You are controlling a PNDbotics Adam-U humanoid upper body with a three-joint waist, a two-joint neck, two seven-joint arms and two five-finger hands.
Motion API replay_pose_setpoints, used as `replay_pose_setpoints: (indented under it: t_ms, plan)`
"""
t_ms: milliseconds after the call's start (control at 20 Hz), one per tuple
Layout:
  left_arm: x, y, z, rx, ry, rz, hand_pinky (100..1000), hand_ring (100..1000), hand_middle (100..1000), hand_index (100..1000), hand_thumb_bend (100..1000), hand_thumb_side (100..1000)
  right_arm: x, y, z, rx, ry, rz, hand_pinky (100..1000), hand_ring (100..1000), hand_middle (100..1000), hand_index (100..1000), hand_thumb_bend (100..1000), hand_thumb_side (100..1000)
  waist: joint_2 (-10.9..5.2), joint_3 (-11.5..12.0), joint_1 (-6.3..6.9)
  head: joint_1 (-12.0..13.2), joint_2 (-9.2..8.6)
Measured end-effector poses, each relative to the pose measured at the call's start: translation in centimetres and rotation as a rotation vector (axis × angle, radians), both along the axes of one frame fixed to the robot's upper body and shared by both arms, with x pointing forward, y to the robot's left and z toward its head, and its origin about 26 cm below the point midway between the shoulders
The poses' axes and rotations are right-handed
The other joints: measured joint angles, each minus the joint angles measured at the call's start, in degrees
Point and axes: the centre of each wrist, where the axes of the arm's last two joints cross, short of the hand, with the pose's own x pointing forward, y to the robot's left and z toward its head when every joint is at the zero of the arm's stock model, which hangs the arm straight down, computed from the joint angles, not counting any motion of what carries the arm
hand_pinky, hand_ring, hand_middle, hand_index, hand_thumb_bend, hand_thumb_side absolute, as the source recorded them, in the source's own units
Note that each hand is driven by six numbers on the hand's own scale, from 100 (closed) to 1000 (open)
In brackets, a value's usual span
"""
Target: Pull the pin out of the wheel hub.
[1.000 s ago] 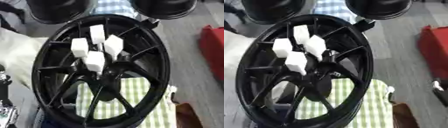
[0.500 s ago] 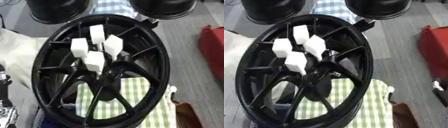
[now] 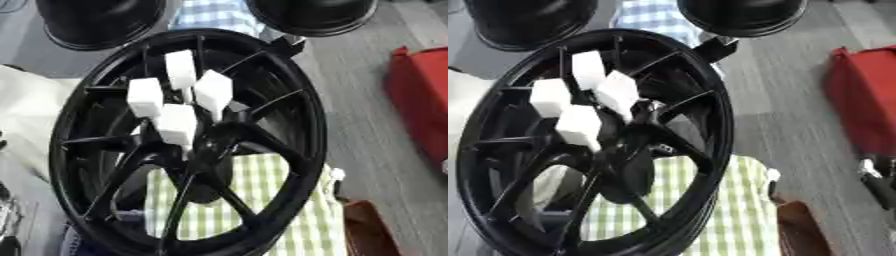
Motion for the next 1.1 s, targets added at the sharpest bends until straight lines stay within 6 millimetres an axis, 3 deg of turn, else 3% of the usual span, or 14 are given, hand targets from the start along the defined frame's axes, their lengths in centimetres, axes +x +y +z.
replay_pose_setpoints:
  t_ms: [300,550,800,1100]
  plan:
    - [-1.4,-0.3,11.5,0.390,-0.089,-0.125,709,679,535,725,478,504,-0.4,-0.4,-0.1,-0.008,0.007,-0.012,640,638,541,690,100,518,-0.37,0.16,0.69,-1.04,0.10]
    - [-2.6,-2.0,17.7,0.695,-0.087,-0.214,742,703,586,753,540,507,-0.6,-0.5,-0.1,-0.021,0.011,-0.015,641,638,541,690,100,517,-0.40,0.11,1.25,-1.33,0.50]
    - [-3.3,-4.3,20.9,1.113,-0.012,-0.299,769,720,624,771,585,539,-0.7,-0.8,0.0,-0.038,0.017,-0.015,641,638,541,690,100,518,-0.50,-0.12,1.48,-1.40,0.51]
    - [-3.2,-6.2,21.9,1.447,0.147,-0.464,775,708,633,775,574,565,-0.7,-0.8,0.0,-0.048,0.020,-0.013,641,638,541,690,100,517,-0.50,-0.35,1.92,-1.48,0.51]
